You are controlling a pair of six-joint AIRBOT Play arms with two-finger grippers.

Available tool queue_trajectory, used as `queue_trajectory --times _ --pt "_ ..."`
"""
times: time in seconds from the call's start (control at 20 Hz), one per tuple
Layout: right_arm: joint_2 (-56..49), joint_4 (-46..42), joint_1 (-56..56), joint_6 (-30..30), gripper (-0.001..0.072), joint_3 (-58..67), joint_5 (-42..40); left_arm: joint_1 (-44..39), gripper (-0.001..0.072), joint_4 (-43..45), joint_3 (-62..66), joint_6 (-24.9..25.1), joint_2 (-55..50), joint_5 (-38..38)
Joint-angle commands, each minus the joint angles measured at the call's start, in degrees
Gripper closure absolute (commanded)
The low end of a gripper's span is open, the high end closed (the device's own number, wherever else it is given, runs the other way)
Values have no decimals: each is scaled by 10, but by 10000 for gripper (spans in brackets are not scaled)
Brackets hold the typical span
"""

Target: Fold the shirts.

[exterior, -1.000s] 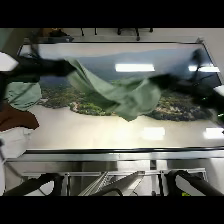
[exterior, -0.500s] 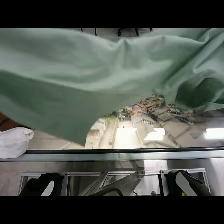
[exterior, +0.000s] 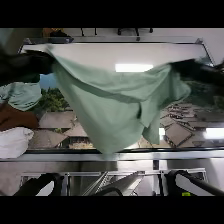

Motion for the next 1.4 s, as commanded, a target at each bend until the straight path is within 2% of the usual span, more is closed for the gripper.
queue_trajectory --times 0.0,0.05,0.1,0.15,0.2,0.3,0.4,0.5,0.6,0.75,0.95,1.1,1.15,1.2,1.3,1.35 --pt "-153 -43 73 -54 627 -49 -121 -23 696 0 -17 29 -181 82" --pt "-189 -43 77 -58 486 -40 -145 -26 687 -1 7 29 -231 79" --pt "-218 -44 74 -58 386 -23 -151 -26 335 0 42 29 -276 61" --pt "-236 -49 62 -60 327 0 -141 -21 18 0 81 22 -310 36" --pt "-238 -61 42 -59 298 19 -125 -12 19 0 115 12 -330 3" --pt "-217 -105 -12 -52 299 52 -91 17 19 0 169 -24 -339 -78" --pt "-183 -178 -84 -7 299 61 -76 55 19 -1 207 -76 -336 -184" --pt "-171 -268 -153 30 299 60 -53 86 19 -1 191 -108 -319 -288" --pt "-191 -319 -196 47 300 59 -17 100 19 0 108 -117 -278 -336" --pt "-256 -320 -208 47 300 59 19 103 20 2 -75 -117 -183 -296" --pt "-334 -320 -167 38 301 60 21 103 20 3 -286 -122 -73 -239" --pt "-362 -319 -122 25 309 61 6 103 20 2 -398 -132 -6 -200" --pt "-365 -318 -109 20 350 61 1 103 20 -3 -429 -138 15 -180" --pt "-365 -318 -97 21 350 61 -3 103 19 -10 -455 -146 34 -165" --pt "-365 -318 -83 21 359 70 7 102 19 -50 -503 -147 67 -136" --pt "-365 -316 -81 21 509 77 22 102 20 -71 -527 -147 79 -123"
